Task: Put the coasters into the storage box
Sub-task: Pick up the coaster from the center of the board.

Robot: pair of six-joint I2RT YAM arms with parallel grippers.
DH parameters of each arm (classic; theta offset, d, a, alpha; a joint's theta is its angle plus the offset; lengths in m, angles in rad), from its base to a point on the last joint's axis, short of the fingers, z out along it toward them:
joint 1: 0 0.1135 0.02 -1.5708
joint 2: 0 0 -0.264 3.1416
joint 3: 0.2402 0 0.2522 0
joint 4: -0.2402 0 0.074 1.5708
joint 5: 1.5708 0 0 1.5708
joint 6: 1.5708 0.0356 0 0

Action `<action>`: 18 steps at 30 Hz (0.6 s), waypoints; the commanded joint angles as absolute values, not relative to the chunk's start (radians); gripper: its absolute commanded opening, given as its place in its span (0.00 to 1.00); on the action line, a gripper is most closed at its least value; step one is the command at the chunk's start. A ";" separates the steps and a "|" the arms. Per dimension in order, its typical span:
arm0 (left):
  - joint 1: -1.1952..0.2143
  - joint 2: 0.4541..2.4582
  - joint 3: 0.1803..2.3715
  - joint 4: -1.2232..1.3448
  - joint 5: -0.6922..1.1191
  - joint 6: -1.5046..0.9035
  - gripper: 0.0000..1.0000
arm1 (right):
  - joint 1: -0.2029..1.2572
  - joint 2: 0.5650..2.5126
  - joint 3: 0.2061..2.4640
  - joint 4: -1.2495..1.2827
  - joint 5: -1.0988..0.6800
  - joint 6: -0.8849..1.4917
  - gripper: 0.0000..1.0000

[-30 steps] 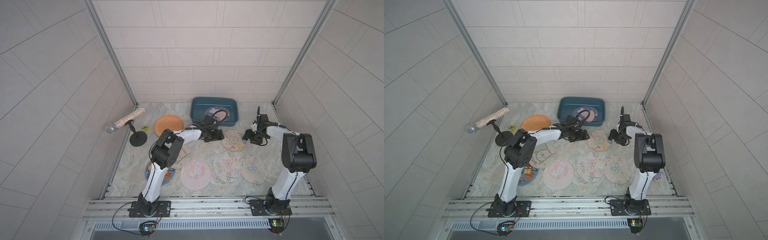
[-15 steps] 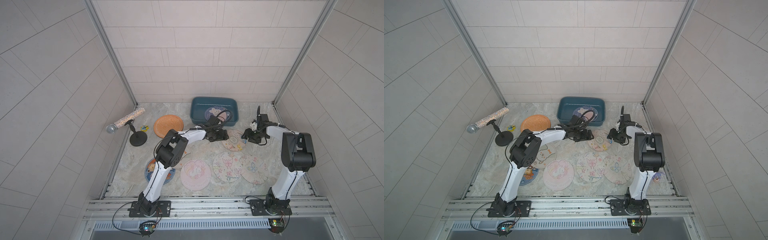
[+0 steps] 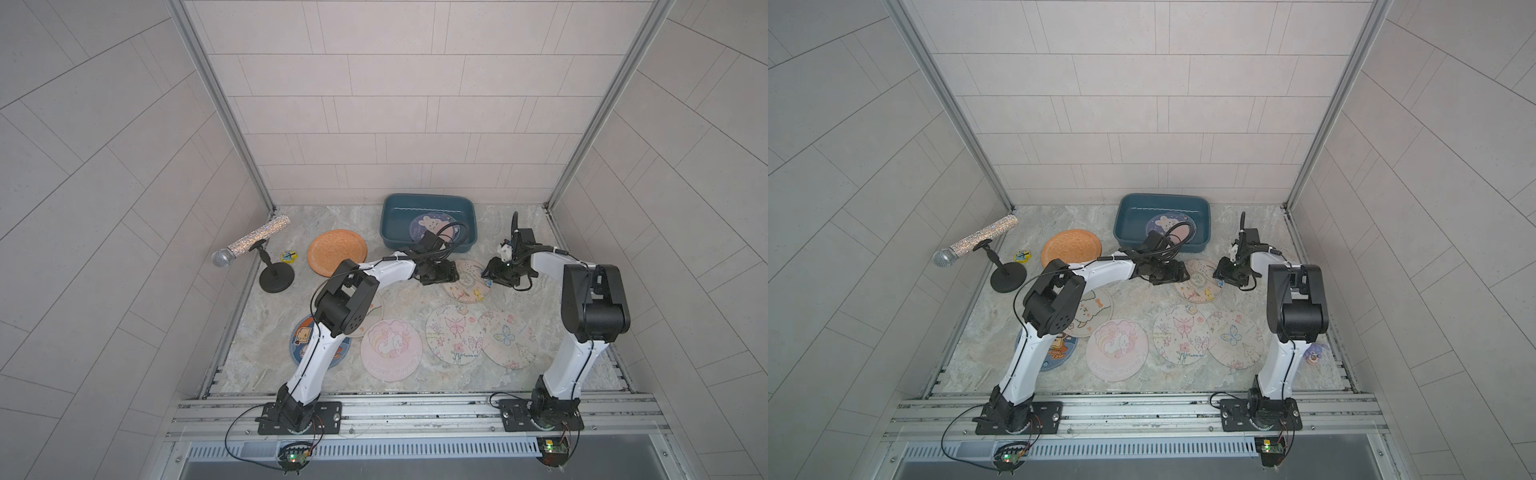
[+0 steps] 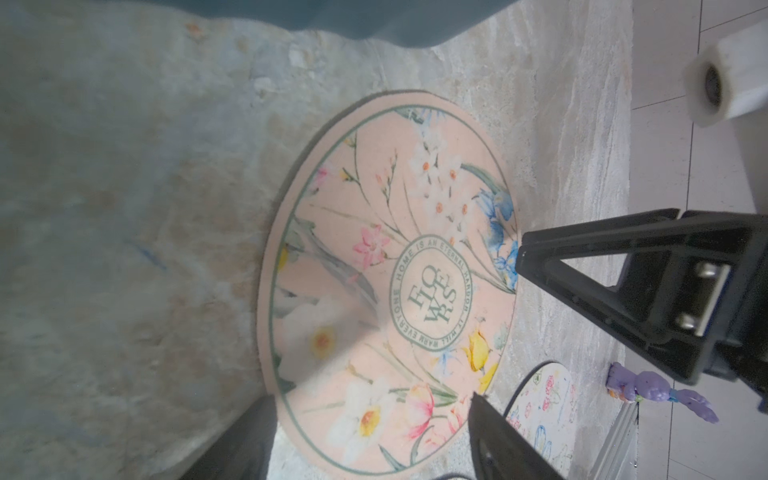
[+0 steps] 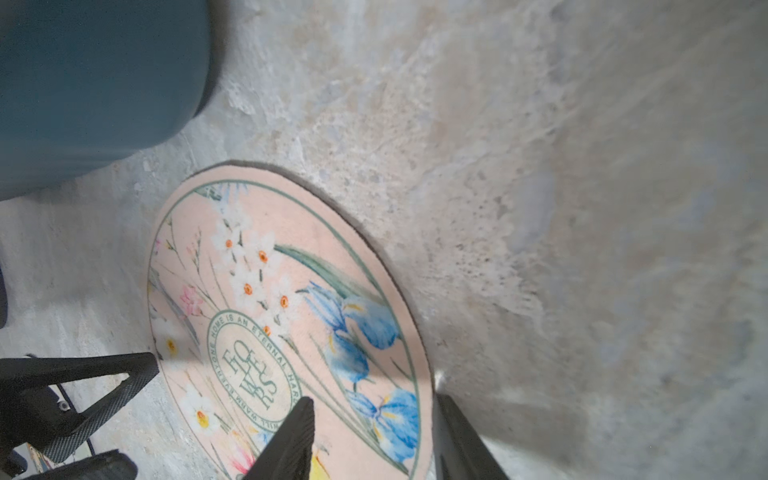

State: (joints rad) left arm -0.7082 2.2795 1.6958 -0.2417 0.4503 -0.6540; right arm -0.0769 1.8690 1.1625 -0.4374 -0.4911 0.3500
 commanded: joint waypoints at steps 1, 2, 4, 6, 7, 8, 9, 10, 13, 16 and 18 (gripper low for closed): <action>-0.720 2.310 1.701 -0.301 0.449 -0.643 0.77 | -0.060 1.921 1.132 -0.478 -0.501 0.340 0.46; -0.719 2.310 1.701 -0.301 0.448 -0.644 0.76 | -0.058 1.921 1.133 -0.477 -0.504 0.341 0.45; -0.719 2.310 1.703 -0.301 0.448 -0.644 0.76 | -0.056 1.922 1.134 -0.476 -0.509 0.342 0.44; -0.719 2.309 1.704 -0.301 0.449 -0.644 0.75 | -0.051 1.926 1.134 -0.475 -0.511 0.342 0.44; -0.720 2.310 1.704 -0.301 0.450 -0.644 0.75 | -0.049 1.927 1.136 -0.474 -0.514 0.341 0.44; -0.720 2.309 1.704 -0.301 0.449 -0.643 0.74 | -0.048 1.931 1.138 -0.476 -0.514 0.341 0.44; -0.720 2.309 1.704 -0.301 0.449 -0.643 0.74 | -0.046 1.931 1.138 -0.475 -0.512 0.341 0.43; -0.720 2.309 1.704 -0.301 0.450 -0.643 0.74 | -0.045 1.934 1.139 -0.475 -0.514 0.341 0.43; -0.720 2.310 1.702 -0.301 0.451 -0.641 0.74 | -0.042 1.940 1.140 -0.474 -0.515 0.341 0.40; -0.719 2.309 1.700 -0.301 0.449 -0.640 0.74 | -0.041 1.941 1.141 -0.474 -0.514 0.340 0.32; -0.719 2.305 1.699 -0.302 0.449 -0.640 0.73 | -0.040 1.939 1.141 -0.471 -0.512 0.342 0.22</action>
